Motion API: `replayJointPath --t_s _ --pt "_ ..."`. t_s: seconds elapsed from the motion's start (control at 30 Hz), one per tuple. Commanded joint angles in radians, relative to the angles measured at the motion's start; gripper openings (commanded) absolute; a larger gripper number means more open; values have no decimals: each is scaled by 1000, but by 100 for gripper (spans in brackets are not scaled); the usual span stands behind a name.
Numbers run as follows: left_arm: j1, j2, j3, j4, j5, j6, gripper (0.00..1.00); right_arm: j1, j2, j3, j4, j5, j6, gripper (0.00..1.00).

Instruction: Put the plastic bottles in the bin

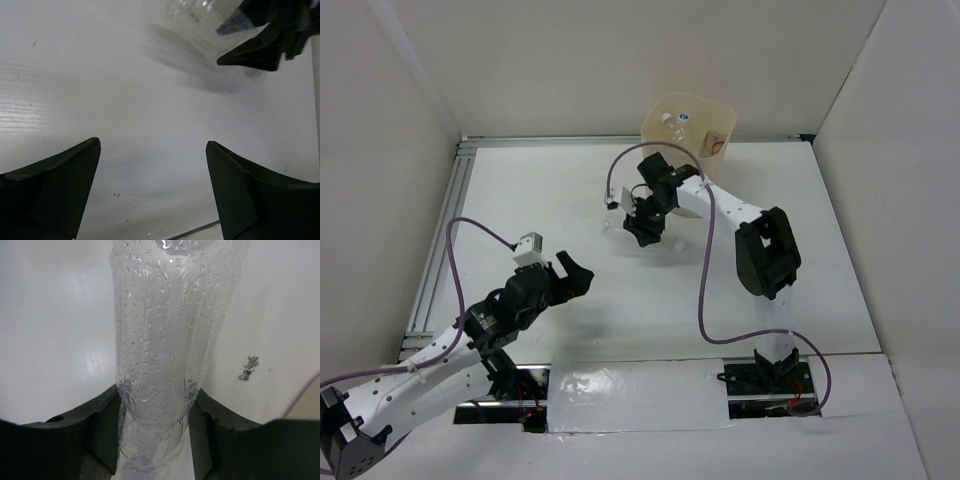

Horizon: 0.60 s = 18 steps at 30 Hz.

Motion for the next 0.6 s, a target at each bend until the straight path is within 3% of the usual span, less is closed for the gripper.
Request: replayJointPath --t_s 0.0,0.1,0.23,0.3,0.47,0.57 --pt "-5 13 1 56 -19 2 99 26 -160 237 -187 -261 -82 29" --pt "-5 25 1 77 -19 22 99 37 -203 453 -173 -292 -18 29" --pt "-5 45 1 116 -10 33 99 37 -227 625 -19 -121 81 27" --pt "-14 55 1 125 1 33 99 9 -227 637 57 69 58 27" --pt "-14 55 1 145 10 42 99 -84 -238 560 165 278 -58 27" --pt "-14 55 1 154 10 51 99 -144 -224 539 196 314 -117 27"
